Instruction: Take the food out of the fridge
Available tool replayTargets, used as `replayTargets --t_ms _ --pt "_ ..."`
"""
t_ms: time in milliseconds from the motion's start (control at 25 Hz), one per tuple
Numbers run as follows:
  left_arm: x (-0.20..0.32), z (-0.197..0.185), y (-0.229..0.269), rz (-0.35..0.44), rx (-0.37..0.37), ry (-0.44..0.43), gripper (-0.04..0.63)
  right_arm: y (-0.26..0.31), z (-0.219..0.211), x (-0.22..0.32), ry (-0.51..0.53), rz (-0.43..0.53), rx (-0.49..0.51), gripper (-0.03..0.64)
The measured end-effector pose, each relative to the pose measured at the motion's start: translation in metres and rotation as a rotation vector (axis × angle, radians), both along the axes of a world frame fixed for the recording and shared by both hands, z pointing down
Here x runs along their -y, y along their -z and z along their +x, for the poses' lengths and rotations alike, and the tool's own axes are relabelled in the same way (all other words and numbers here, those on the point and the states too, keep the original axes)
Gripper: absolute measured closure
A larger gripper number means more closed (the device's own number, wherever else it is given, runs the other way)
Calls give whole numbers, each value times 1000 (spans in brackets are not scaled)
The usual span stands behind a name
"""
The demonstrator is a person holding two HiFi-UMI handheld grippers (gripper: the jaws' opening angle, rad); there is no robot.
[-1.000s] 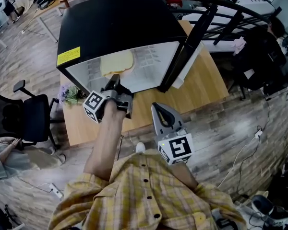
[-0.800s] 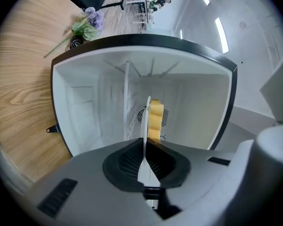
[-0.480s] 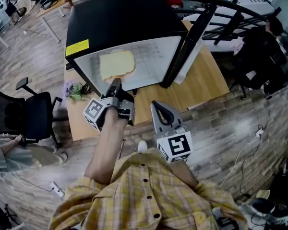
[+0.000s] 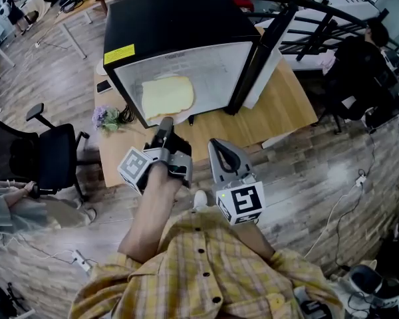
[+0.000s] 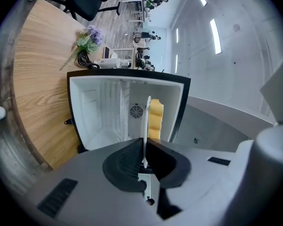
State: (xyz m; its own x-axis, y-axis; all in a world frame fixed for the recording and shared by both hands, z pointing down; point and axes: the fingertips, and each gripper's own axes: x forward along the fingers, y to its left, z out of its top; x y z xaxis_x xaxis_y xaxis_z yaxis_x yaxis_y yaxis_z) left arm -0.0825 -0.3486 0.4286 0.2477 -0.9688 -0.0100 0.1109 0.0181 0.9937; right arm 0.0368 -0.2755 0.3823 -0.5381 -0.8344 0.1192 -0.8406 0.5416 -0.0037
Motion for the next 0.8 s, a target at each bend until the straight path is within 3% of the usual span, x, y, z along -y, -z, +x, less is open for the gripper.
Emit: replayTargets --t_ms 800 --pt "-89 13 21 32 -5 -42 575 1 -4 -42 -52 17 14 609"
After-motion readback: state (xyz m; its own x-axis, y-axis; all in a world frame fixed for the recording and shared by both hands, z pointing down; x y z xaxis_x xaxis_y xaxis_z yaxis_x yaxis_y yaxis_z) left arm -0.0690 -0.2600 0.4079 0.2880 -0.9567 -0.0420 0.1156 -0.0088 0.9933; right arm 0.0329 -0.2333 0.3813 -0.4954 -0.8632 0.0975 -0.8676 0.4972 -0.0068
